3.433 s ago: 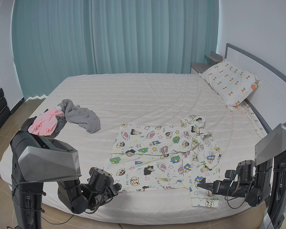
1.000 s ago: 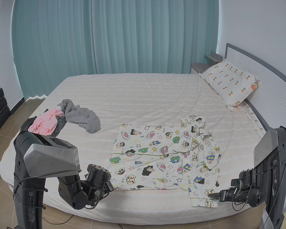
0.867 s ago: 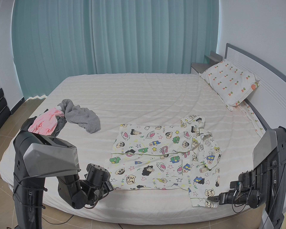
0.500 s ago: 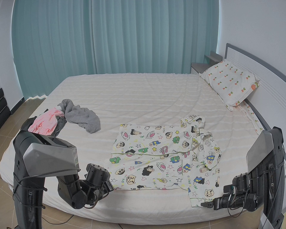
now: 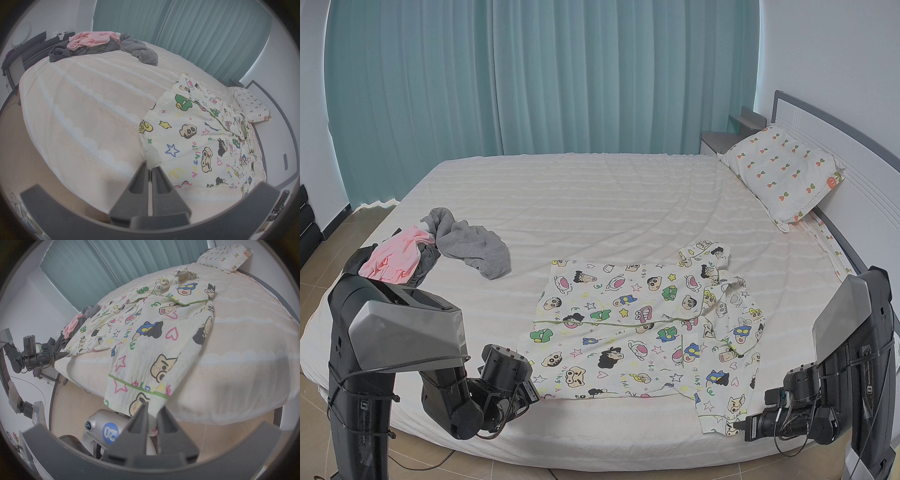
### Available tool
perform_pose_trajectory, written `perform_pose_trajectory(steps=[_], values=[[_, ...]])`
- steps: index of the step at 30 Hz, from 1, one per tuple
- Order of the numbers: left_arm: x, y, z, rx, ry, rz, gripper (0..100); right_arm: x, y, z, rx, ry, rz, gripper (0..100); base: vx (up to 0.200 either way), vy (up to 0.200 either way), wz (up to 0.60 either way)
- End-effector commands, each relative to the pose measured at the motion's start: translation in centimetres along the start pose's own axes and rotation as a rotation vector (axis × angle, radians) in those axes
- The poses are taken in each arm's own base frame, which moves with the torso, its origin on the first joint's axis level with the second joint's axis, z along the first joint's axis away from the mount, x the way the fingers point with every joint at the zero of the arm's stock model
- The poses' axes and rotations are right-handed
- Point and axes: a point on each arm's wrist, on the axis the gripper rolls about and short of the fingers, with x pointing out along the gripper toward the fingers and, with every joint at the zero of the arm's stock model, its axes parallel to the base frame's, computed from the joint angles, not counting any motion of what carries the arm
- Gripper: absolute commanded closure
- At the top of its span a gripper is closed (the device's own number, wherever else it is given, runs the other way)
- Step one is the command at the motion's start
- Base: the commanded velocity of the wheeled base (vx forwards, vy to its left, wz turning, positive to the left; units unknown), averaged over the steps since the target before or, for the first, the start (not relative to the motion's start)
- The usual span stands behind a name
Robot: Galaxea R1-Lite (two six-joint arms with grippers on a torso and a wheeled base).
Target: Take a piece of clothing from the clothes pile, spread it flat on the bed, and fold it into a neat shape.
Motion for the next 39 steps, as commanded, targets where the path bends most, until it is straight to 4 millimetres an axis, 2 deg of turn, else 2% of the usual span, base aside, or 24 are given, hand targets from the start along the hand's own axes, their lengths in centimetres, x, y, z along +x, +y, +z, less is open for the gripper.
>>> perform_pose_trajectory(steps=[1,7,17,22,32,39], values=[[-0.2,0.1,0.0,0.005,-0.001,0.003,100,-0.6,-0.2,-0.1,0.03,0.0,0.007,100,0.0,0.0,0.0],[-0.3,0.4,-0.2,0.023,-0.013,-0.008,100,-1.6,-0.9,0.7,0.078,-0.039,0.059,100,0.0,0.0,0.0],[-0.7,0.9,-0.5,0.052,-0.016,-0.016,100,-3.5,-0.4,0.4,0.108,0.068,0.103,100,0.0,0.0,0.0],[-0.7,1.1,-0.7,0.072,-0.007,-0.006,100,-3.7,-0.5,-0.1,0.109,0.108,0.094,100,0.0,0.0,0.0],[-1.2,2.0,-1.3,0.139,0.019,0.02,100,-5.6,-1.6,-0.6,0.078,0.17,0.063,100,0.0,0.0,0.0],[-1.3,2.2,-1.5,0.164,0.028,0.028,100,-6.3,-1.3,-1.0,0.075,0.21,0.074,100,0.0,0.0,0.0]])
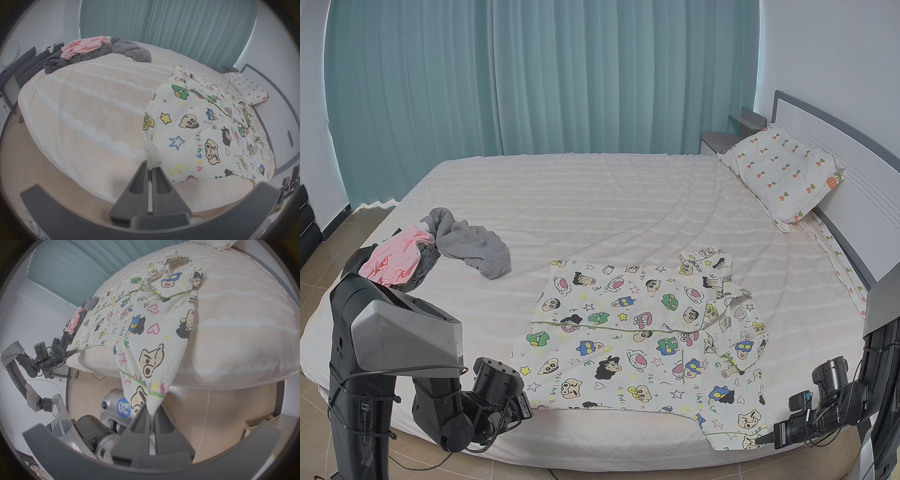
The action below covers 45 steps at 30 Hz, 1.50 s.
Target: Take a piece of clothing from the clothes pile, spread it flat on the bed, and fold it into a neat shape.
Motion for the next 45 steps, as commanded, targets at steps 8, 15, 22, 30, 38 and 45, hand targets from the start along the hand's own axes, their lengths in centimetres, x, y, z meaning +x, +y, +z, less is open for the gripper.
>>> perform_pose_trajectory(steps=[8,15,22,30,38,45], values=[[-0.5,0.7,-0.7,0.05,0.031,0.025,100,-1.6,0.8,-0.8,-0.014,0.03,0.004,100,0.0,0.0,0.0],[-1.0,1.3,-1.2,0.089,0.059,0.044,100,-1.7,0.7,-1.2,-0.013,0.064,-0.001,100,0.0,0.0,0.0],[-1.3,1.7,-1.6,0.122,0.075,0.054,100,-2.4,1.1,-1.8,-0.015,0.105,-0.003,100,0.0,0.0,0.0],[-1.2,0.6,-0.3,0.083,0.01,0.009,100,-2.7,1.4,-0.7,-0.062,0.002,0.015,100,0.0,0.0,0.0],[-0.1,-1.9,3.1,-0.065,-0.129,-0.078,100,-2.1,1.1,2.5,-0.096,-0.255,0.089,100,0.0,0.0,0.0],[1.0,-3.9,6.2,-0.167,-0.232,-0.155,100,-0.8,0.7,5.9,-0.081,-0.476,0.113,100,0.0,0.0,0.0]])
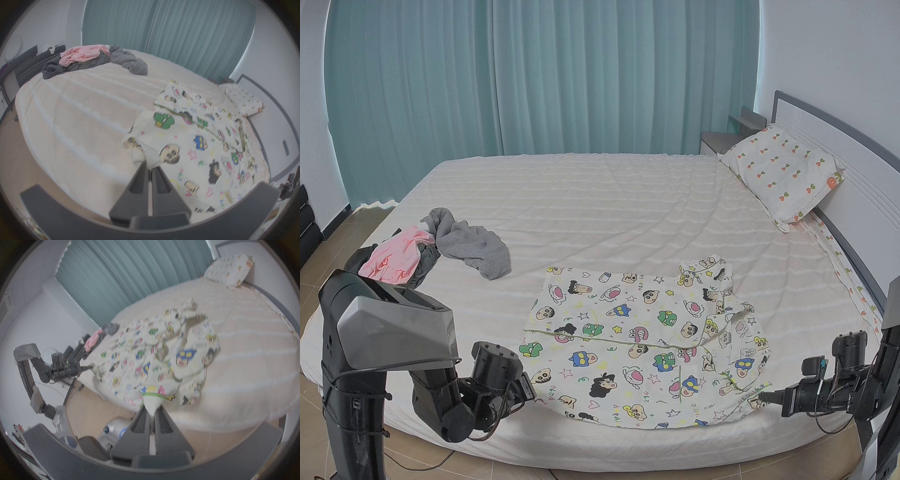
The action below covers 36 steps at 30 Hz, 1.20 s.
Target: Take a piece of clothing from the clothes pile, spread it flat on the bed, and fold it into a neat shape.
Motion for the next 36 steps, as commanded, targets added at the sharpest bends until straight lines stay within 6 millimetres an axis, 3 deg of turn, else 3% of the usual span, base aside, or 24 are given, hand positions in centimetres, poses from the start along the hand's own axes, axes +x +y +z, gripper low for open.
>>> perform_pose_trajectory(steps=[1,6,13,19,27,36], values=[[1.3,-2.1,2.9,-0.09,-0.108,-0.072,100,2.3,-1.1,0.5,0.056,-0.065,0.005,100,0.0,0.0,0.0],[2.9,-3.2,6.5,-0.153,-0.217,-0.113,100,4.4,-2.5,1.9,0.036,-0.156,-0.037,100,0.0,0.0,0.0],[6.4,-3.8,6.5,-0.153,-0.201,-0.091,100,6.4,-3.6,3.7,0.01,-0.232,-0.037,100,0.0,0.0,0.0],[8.1,-3.5,7.6,-0.163,-0.19,-0.052,100,7.8,-4.8,5.9,-0.014,-0.329,-0.095,100,0.0,0.0,0.0],[8.1,-3.5,7.9,-0.164,-0.193,-0.052,100,8.2,-5.8,7.9,-0.026,-0.403,-0.139,100,0.0,0.0,0.0],[6.7,-3.7,8.1,-0.163,-0.195,-0.059,100,6.5,-5.7,8.4,-0.026,-0.434,-0.153,100,0.0,0.0,0.0]])
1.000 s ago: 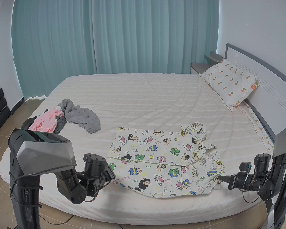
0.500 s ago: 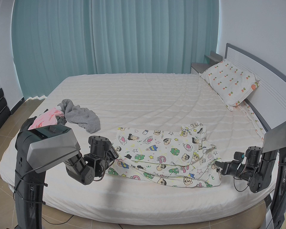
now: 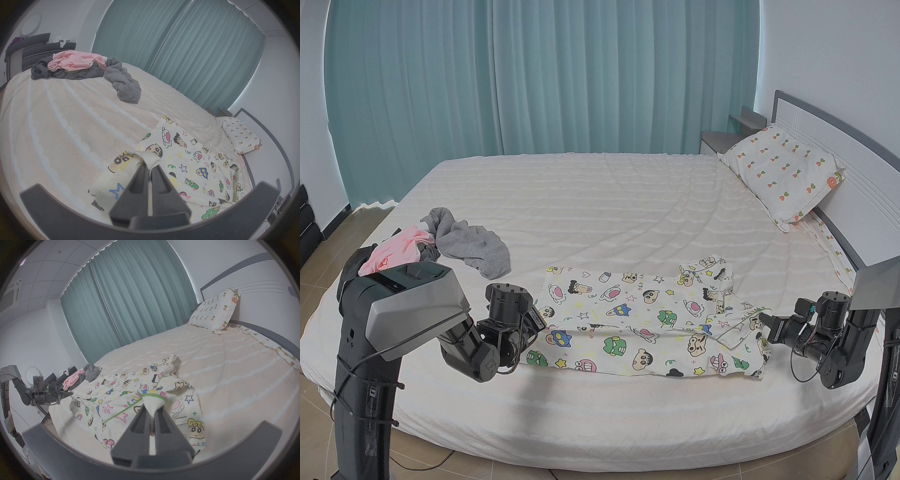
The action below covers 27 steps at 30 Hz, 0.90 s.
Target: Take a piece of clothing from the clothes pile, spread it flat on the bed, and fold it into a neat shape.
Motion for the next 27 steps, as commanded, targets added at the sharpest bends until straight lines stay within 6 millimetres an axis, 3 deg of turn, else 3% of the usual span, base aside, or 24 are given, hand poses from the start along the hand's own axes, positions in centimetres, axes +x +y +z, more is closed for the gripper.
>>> perform_pose_trajectory(steps=[1,13,22,27], values=[[-1.4,-0.4,0.9,-0.005,-0.012,-0.014,100,-1.3,0.3,0.9,-0.001,-0.017,0.001,100,0.0,0.0,0.0],[-6.6,0.0,2.1,0.002,0.0,-0.017,100,-5.7,1.8,0.9,0.016,0.023,0.046,100,0.0,0.0,0.0],[-8.4,0.3,1.3,0.025,0.033,-0.016,100,-6.9,2.3,2.2,0.025,-0.025,0.05,100,0.0,0.0,0.0],[-9.1,-0.3,1.9,0.011,0.012,-0.041,100,-7.8,2.5,2.3,0.044,-0.023,0.047,100,0.0,0.0,0.0]])
